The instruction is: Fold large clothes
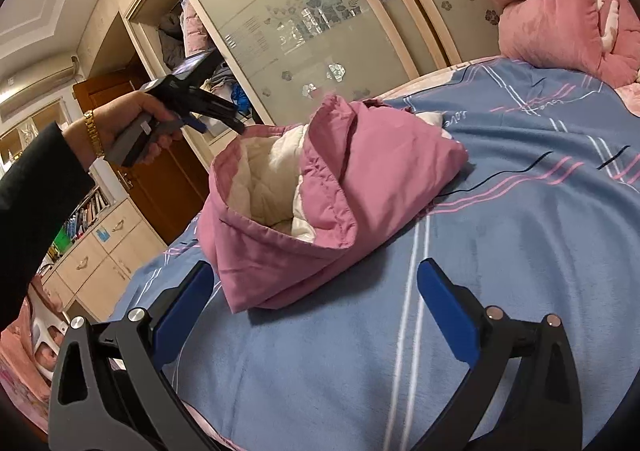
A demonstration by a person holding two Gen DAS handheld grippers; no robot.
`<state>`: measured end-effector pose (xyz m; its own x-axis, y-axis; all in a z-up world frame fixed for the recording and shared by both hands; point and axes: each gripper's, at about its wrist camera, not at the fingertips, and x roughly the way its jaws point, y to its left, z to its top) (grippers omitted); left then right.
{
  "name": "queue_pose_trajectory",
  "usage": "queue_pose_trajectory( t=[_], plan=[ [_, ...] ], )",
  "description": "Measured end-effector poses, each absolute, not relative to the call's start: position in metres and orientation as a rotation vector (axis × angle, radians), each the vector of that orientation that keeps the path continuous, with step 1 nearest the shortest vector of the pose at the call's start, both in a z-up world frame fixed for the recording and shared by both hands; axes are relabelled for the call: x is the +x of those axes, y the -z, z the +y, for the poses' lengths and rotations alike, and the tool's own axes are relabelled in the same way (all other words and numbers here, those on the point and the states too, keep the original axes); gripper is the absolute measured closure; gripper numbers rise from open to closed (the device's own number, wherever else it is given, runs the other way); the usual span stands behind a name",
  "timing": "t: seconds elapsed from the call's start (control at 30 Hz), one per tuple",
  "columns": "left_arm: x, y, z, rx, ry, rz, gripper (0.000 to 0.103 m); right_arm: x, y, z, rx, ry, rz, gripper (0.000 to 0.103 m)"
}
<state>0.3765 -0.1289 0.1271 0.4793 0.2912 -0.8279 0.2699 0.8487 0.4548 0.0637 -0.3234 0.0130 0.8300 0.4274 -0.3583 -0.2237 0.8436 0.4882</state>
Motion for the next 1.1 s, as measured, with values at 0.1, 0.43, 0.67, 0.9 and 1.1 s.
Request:
queue_pose_trajectory(
  t=[0.1, 0.43, 0.67, 0.9, 1.1],
  plan=[
    [0.376, -0.112, -0.135, 0.581, -0.035, 1.167, 0.068, 0.069, -0.011, -0.313, 0.433, -0.375, 0.5, 0.001],
    [0.389, -0.094, -0.098, 0.506, -0.11, 1.229, 0.095, 0.128, -0.065, -0.316, 0.315, -0.351, 0.569, 0.001],
    [0.393, -0.094, -0.079, 0.48, -0.08, 1.226, 0.095, 0.306, -0.141, -0.273, 0.14, -0.343, 0.834, 0.001],
    [0.398, -0.087, -0.064, 0.488, -0.059, 1.185, 0.095, 0.387, -0.077, -0.232, -0.02, -0.183, 1.091, 0.086],
    [0.402, -0.091, -0.037, 0.495, -0.045, 1.095, 0.096, 0.376, -0.078, -0.242, -0.096, -0.159, 1.051, 0.099]
  ],
)
